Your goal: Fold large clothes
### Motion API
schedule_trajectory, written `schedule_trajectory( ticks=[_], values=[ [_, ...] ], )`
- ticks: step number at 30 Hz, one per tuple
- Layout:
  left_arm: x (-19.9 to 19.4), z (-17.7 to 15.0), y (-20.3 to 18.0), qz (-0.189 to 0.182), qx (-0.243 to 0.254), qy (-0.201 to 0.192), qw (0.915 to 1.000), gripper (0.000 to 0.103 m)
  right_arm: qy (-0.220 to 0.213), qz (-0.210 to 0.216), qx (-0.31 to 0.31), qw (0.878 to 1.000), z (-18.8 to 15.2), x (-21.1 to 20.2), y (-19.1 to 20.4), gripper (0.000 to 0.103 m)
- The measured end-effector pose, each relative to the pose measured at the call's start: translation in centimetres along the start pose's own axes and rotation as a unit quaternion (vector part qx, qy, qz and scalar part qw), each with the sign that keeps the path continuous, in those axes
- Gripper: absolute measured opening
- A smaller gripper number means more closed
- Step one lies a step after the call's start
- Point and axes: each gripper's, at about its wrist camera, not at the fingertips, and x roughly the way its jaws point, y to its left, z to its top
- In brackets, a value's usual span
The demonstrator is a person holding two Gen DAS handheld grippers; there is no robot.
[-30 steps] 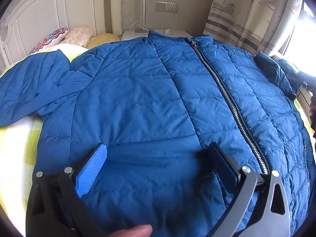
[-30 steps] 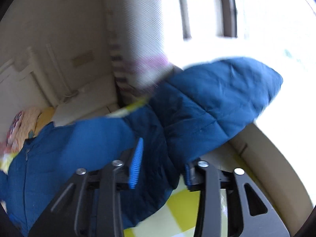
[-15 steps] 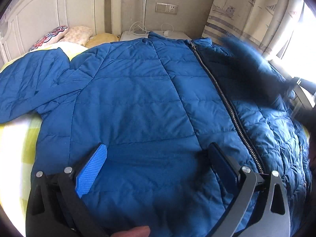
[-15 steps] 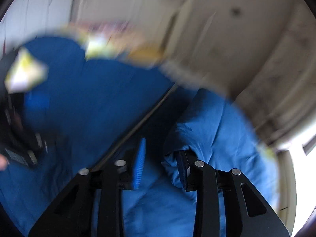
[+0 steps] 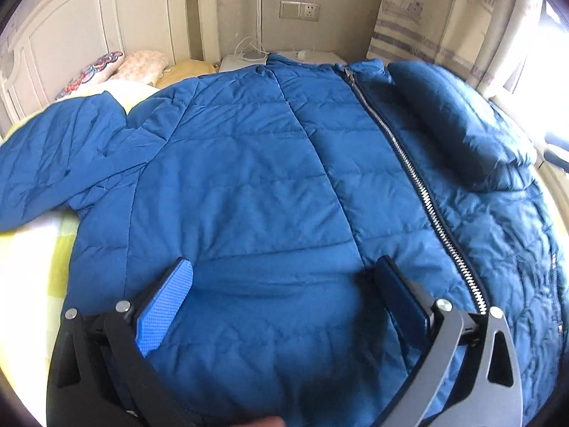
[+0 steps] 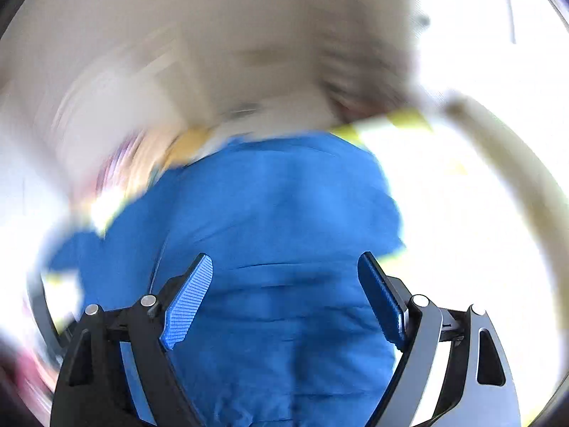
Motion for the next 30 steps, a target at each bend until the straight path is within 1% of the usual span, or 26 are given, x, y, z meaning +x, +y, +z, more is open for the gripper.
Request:
schedule_trajectory(
  ticks=[1, 2, 4, 5, 6, 7, 8, 9, 10, 11, 12, 13, 14, 15, 16, 17, 19, 20, 21, 22, 23, 24, 26, 28, 29, 30],
  values=[
    [0.0, 0.0, -0.1, 0.003, 0.002, 0.001, 1.0000, 0.101, 0.018, 0.020, 0.074, 0.997, 0.5, 1.0, -3.2, 0.080],
    [0.0, 0.0, -0.1, 0.003, 0.002, 0.001, 1.0000, 0.101, 0.021, 0.035, 0.103, 0.994, 0.5, 1.5, -4.7, 0.080],
    [0.1, 0.1, -0.2, 0.004, 0.003, 0.001, 1.0000, 0.101, 0.016, 0.071, 0.151, 0.986, 0.8, 3.0, -7.0, 0.078],
    [0.1, 0.0, -0.2, 0.004, 0.003, 0.001, 1.0000, 0.101, 0.008, 0.091, 0.169, 0.981, 1.3, 3.6, -7.8, 0.075],
    [0.1, 0.0, -0.2, 0.006, 0.004, 0.002, 1.0000, 0.101, 0.000, 0.099, 0.176, 0.979, 1.4, 3.8, -7.7, 0.071],
    [0.1, 0.0, -0.2, 0.005, 0.004, 0.001, 1.0000, 0.101, -0.014, 0.103, 0.170, 0.980, 2.3, 4.0, -7.5, 0.068],
    [0.1, 0.0, -0.1, 0.004, 0.002, 0.001, 1.0000, 0.101, -0.021, 0.100, 0.156, 0.982, 2.4, 4.0, -7.0, 0.057],
    [0.0, -0.1, 0.0, 0.002, 0.001, 0.000, 1.0000, 0.101, -0.027, 0.096, 0.129, 0.987, 2.9, 3.8, -5.7, 0.032],
    [0.0, -0.1, 0.0, 0.001, 0.000, 0.000, 1.0000, 0.101, -0.034, 0.095, 0.109, 0.989, 2.9, 3.5, -4.0, 0.029],
    [0.0, -0.1, 0.1, 0.000, 0.000, 0.000, 1.0000, 0.101, -0.053, 0.087, 0.076, 0.992, 3.5, 2.7, -2.0, 0.025],
    [0.0, -0.1, 0.1, -0.001, -0.001, -0.001, 1.0000, 0.101, -0.070, 0.087, 0.039, 0.993, 4.1, 2.2, 0.1, 0.022],
    [-0.2, -0.1, 0.3, -0.005, -0.005, -0.003, 1.0000, 0.101, -0.088, 0.092, -0.010, 0.992, 4.6, 1.3, 3.2, 0.022],
    [-0.2, -0.1, 0.5, -0.010, -0.008, -0.004, 0.9999, 0.101, -0.096, 0.097, -0.040, 0.990, 4.2, 0.8, 5.3, 0.022],
    [-0.4, -0.1, 0.9, -0.021, -0.017, -0.008, 0.9996, 0.101, -0.098, 0.106, -0.082, 0.986, 4.2, 0.4, 8.3, 0.022],
    [-0.6, -0.1, 1.2, -0.029, -0.025, -0.012, 0.9992, 0.101, -0.093, 0.115, -0.113, 0.983, 3.8, 0.5, 10.4, 0.023],
    [-0.8, -0.1, 1.8, -0.041, -0.039, -0.017, 0.9983, 0.101, -0.074, 0.142, -0.165, 0.973, 3.2, 0.9, 14.0, 0.028],
    [-1.0, -0.1, 2.5, -0.064, -0.056, -0.023, 0.9961, 0.101, -0.020, 0.196, -0.220, 0.956, 1.8, 1.9, 18.0, 0.036],
    [-1.1, -0.2, 2.9, -0.074, -0.064, -0.026, 0.9949, 0.101, 0.023, 0.230, -0.246, 0.941, 1.3, 3.2, 20.1, 0.072],
    [-1.1, -0.2, 3.0, -0.080, -0.068, -0.028, 0.9941, 0.101, 0.037, 0.231, -0.264, 0.936, 0.7, 3.8, 21.3, 0.090],
    [-1.2, -0.2, 3.2, -0.087, -0.074, -0.030, 0.9930, 0.101, 0.034, 0.224, -0.280, 0.933, 0.3, 3.8, 22.0, 0.090],
    [-1.2, -0.3, 3.3, -0.091, -0.077, -0.032, 0.9923, 0.101, 0.022, 0.207, -0.307, 0.928, 0.0, 3.8, 22.3, 0.090],
    [-1.2, -0.3, 3.4, -0.095, -0.080, -0.033, 0.9917, 0.101, 0.004, 0.191, -0.321, 0.927, -0.1, 3.4, 22.0, 0.088],
    [-1.3, -0.3, 3.5, -0.101, -0.084, -0.035, 0.9907, 0.101, -0.032, 0.158, -0.316, 0.935, -0.2, 1.6, 19.6, 0.087],
    [-1.2, -0.2, 3.6, -0.101, -0.084, -0.034, 0.9907, 0.101, -0.065, 0.088, -0.301, 0.947, 1.0, 1.1, 16.4, 0.087],
    [-1.1, -0.1, 3.7, -0.102, -0.085, -0.034, 0.9906, 0.101, -0.084, 0.028, -0.296, 0.951, 1.8, 1.3, 14.0, 0.087],
    [-1.1, -0.1, 3.7, -0.103, -0.087, -0.035, 0.9902, 0.101, -0.089, -0.016, -0.291, 0.953, 2.0, 1.9, 11.7, 0.086]
  ],
)
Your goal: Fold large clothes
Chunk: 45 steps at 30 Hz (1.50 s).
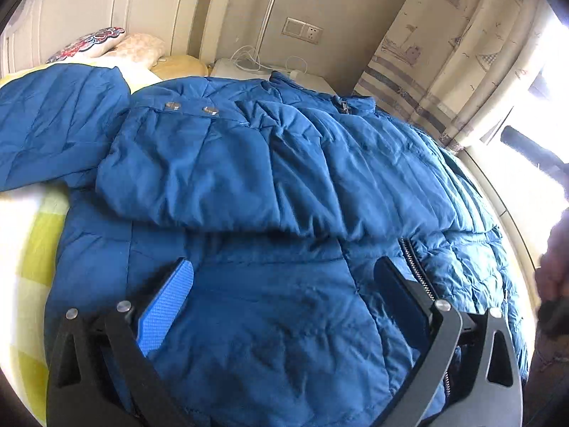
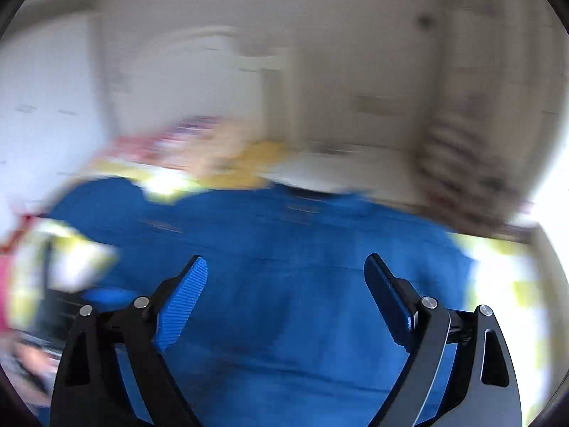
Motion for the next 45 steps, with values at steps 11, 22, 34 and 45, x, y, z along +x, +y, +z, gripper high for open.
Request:
schedule_trajectory(
  ticks=[11, 22, 34, 45],
  values=[
    [-3.4, 1.6, 9.0, -0.061, -0.217, -0.064, 0.9722, 0.099, 0.098, -0.083, 0.076, 0.989, -6.6, 7.2, -11.2, 0.082],
    [-0.8, 6.2, 7.1, 0.092, -0.133, -0.013, 0.9867, 0.013, 0.081, -0.043, 0.119, 0.989, -8.6, 6.7, -8.8, 0.083],
    [0.5, 4.2, 8.7, 0.042, -0.125, -0.039, 0.9905, 0.013, 0.034, -0.050, 0.174, 0.983, -8.6, 4.2, -10.7, 0.081],
    [0.4, 3.2, 10.6, -0.020, -0.171, -0.053, 0.9836, 0.013, 0.061, -0.053, 0.049, 0.996, -6.8, 5.3, -6.7, 0.077]
  ],
)
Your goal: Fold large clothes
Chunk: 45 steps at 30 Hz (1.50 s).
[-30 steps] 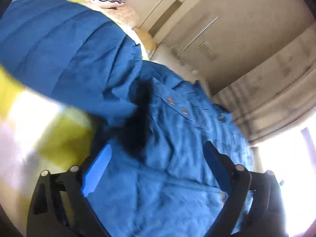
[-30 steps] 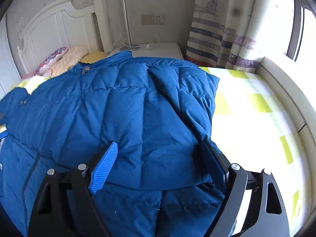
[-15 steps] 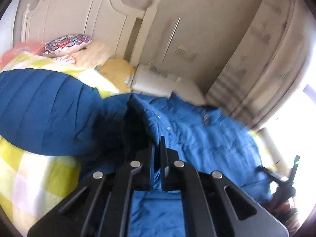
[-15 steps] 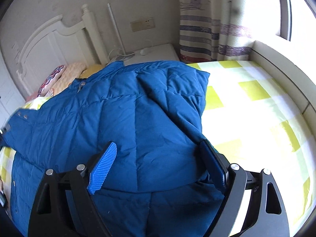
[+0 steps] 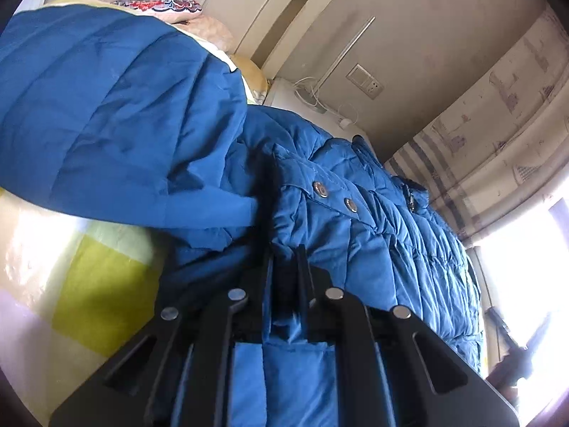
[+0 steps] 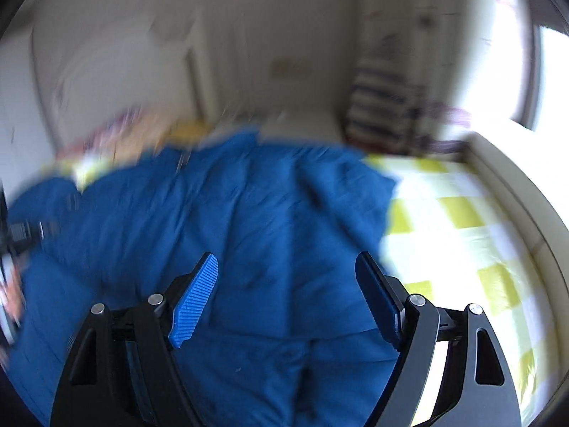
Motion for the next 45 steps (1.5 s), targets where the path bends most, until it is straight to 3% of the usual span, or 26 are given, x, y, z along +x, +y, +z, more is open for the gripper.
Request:
schedule_trajectory(
  ticks=[1, 2, 8, 11, 13, 15, 17, 18, 20, 24, 26, 27, 28, 29, 31, 33, 37, 39, 41, 44, 45],
  values=[
    [0.1, -0.1, 0.0, 0.000, 0.001, 0.000, 1.0000, 0.013, 0.043, -0.020, -0.010, 0.999, -0.3, 1.8, 0.3, 0.077],
    [0.1, -0.1, 0.1, 0.001, 0.002, 0.000, 1.0000, 0.013, 0.056, -0.024, -0.003, 0.998, -0.2, 2.4, 0.0, 0.079],
    [-0.6, 0.3, -0.3, 0.004, 0.012, 0.000, 0.9999, 0.016, 0.077, -0.055, 0.027, 0.995, 1.6, 1.6, -0.9, 0.079],
    [-0.4, 0.3, -1.0, 0.002, 0.023, 0.003, 0.9997, 0.026, 0.045, -0.040, -0.028, 0.998, 3.8, 1.1, 1.2, 0.079],
    [-0.4, 0.3, -1.3, -0.010, 0.032, 0.004, 0.9994, 0.040, 0.039, -0.031, -0.061, 0.997, 4.8, 2.2, 2.5, 0.079],
    [-0.5, 0.3, -1.5, -0.023, 0.039, 0.004, 0.9990, 0.048, 0.054, -0.057, -0.083, 0.993, 4.9, 4.4, 2.7, 0.080],
    [-0.6, 0.3, -1.6, -0.031, 0.041, 0.004, 0.9987, 0.053, 0.088, -0.049, -0.047, 0.994, 4.3, 6.6, 0.9, 0.089],
    [-0.6, 0.3, -1.6, -0.032, 0.042, 0.004, 0.9986, 0.055, 0.093, -0.030, -0.009, 0.995, 4.2, 6.7, -0.4, 0.089],
    [-0.5, 0.3, -1.7, -0.034, 0.043, 0.005, 0.9985, 0.056, 0.104, -0.041, 0.020, 0.994, 4.6, 6.2, -1.4, 0.086],
    [-0.2, 0.3, -2.4, -0.034, 0.062, 0.012, 0.9974, 0.069, 0.043, -0.050, 0.007, 0.998, 6.6, 4.8, -1.0, 0.085],
    [-0.2, 0.3, -2.6, -0.038, 0.066, 0.013, 0.9970, 0.073, 0.036, -0.044, 0.011, 0.998, 7.7, 6.1, -1.4, 0.087],
    [-0.2, 0.3, -2.6, -0.039, 0.065, 0.013, 0.9970, 0.073, 0.048, -0.051, 0.005, 0.998, 7.9, 7.4, -1.8, 0.088],
    [-0.2, 0.3, -2.5, -0.044, 0.061, 0.012, 0.9971, 0.073, 0.086, -0.059, 0.002, 0.995, 7.6, 9.3, -2.3, 0.089],
    [-0.3, 0.3, -2.4, -0.048, 0.058, 0.011, 0.9971, 0.073, 0.111, -0.044, 0.018, 0.993, 7.2, 10.2, -2.8, 0.092],
    [-0.3, 0.3, -2.1, -0.052, 0.055, 0.011, 0.9971, 0.073, 0.111, -0.035, 0.060, 0.991, 7.3, 9.7, -3.7, 0.091],
    [-0.3, 0.2, -2.1, -0.053, 0.056, 0.011, 0.9970, 0.074, 0.098, -0.052, 0.076, 0.991, 7.3, 7.8, -3.1, 0.090],
    [-0.2, 0.3, -2.4, -0.053, 0.063, 0.014, 0.9965, 0.079, 0.053, -0.002, 0.001, 0.999, 6.2, 3.6, 2.6, 0.092],
    [-0.2, 0.3, -2.4, -0.058, 0.061, 0.013, 0.9964, 0.079, 0.065, 0.012, -0.051, 0.996, 5.1, 4.1, 5.6, 0.095],
    [-0.6, 0.4, -2.1, -0.064, 0.052, 0.010, 0.9965, 0.080, 0.096, 0.000, -0.103, 0.990, 3.0, 6.0, 8.1, 0.096],
    [-2.6, 0.9, -0.5, -0.055, 0.018, -0.011, 0.9983, 0.085, 0.084, 0.010, -0.079, 0.993, 2.5, 6.8, 7.3, 0.098],
    [-4.1, 1.6, 0.8, -0.046, -0.008, -0.027, 0.9985, 0.093, 0.084, 0.016, -0.074, 0.994, 2.5, 6.9, 7.0, 0.098]
  ],
)
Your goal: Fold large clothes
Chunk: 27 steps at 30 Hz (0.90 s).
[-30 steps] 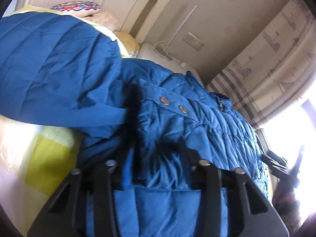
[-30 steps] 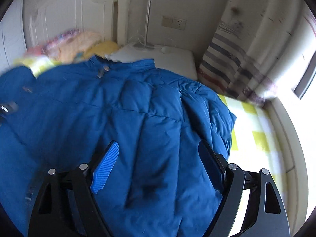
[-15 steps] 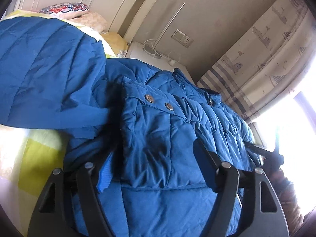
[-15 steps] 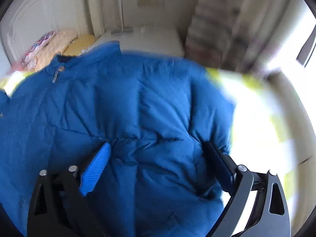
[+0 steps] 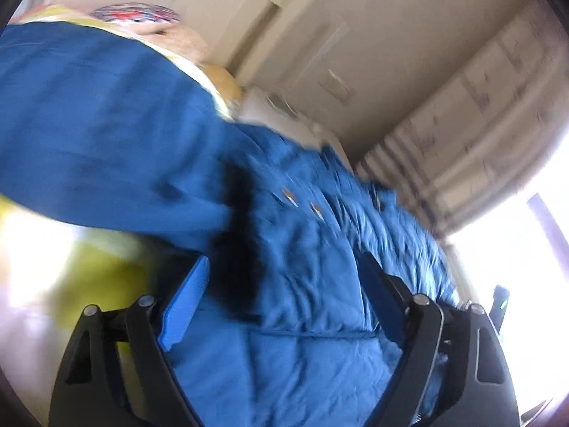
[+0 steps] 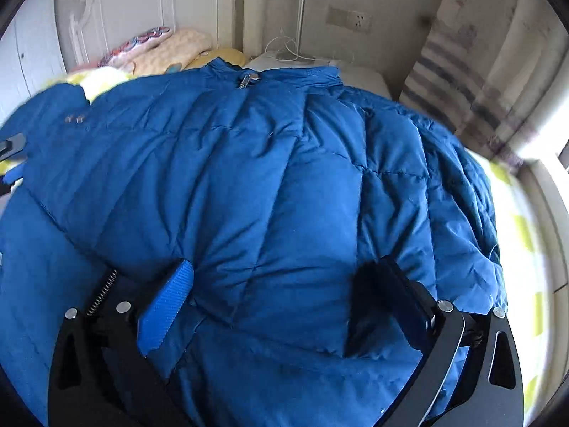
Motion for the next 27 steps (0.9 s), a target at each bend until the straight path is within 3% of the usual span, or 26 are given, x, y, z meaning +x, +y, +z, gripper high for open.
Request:
schedule_trajectory(
  ticks=[1, 4, 9, 12, 14, 16, 17, 18, 20, 23, 25, 27],
  values=[
    [-1.2, 0.6, 1.1, 0.020, -0.020, -0.018, 0.9994, 0.100, -0.002, 0.005, 0.003, 1.000, -0.2, 0.0, -0.1, 0.098],
    [-5.6, 3.0, 6.3, 0.069, -0.090, -0.078, 0.9905, 0.100, -0.003, 0.001, 0.001, 1.000, -0.1, 0.2, 0.0, 0.098],
    [-11.4, 6.2, 13.9, 0.084, -0.162, -0.148, 0.9721, 0.098, -0.004, 0.004, 0.004, 1.000, -0.4, -0.5, 0.1, 0.098],
    [-13.5, 7.6, 18.0, 0.100, -0.212, -0.186, 0.9540, 0.096, -0.005, 0.005, 0.005, 1.000, -0.8, -0.9, 0.4, 0.098],
    [-14.0, 8.8, 20.5, 0.097, -0.242, -0.201, 0.9443, 0.086, -0.005, 0.006, 0.005, 1.000, -0.8, -0.8, 0.2, 0.098],
    [-13.6, 9.8, 21.8, 0.106, -0.250, -0.193, 0.9428, 0.052, -0.004, 0.007, 0.006, 1.000, -0.7, -0.8, 0.2, 0.098],
    [-13.2, 10.1, 22.2, 0.106, -0.253, -0.183, 0.9440, 0.017, -0.005, 0.008, 0.006, 1.000, -0.7, -0.8, 0.1, 0.098],
    [-12.8, 10.1, 22.4, 0.096, -0.256, -0.176, 0.9455, 0.009, -0.005, 0.009, 0.007, 1.000, -0.7, -0.8, 0.1, 0.098],
    [-13.6, 9.9, 21.0, 0.108, -0.235, -0.195, 0.9461, 0.005, -0.008, 0.015, 0.012, 1.000, -0.8, -1.0, -0.1, 0.098],
    [-14.5, 9.6, 13.8, 0.118, -0.140, -0.228, 0.9563, 0.005, -0.018, 0.028, 0.026, 0.999, -0.9, -1.4, -0.4, 0.098],
    [-14.5, 9.2, 7.3, 0.091, -0.063, -0.238, 0.9649, 0.005, -0.032, 0.040, 0.042, 0.998, -1.0, -1.9, -0.9, 0.097],
    [-13.1, 8.3, -0.1, 0.056, 0.034, -0.222, 0.9729, 0.005, -0.063, 0.049, 0.080, 0.994, -1.3, -3.0, -2.2, 0.097]
  ],
)
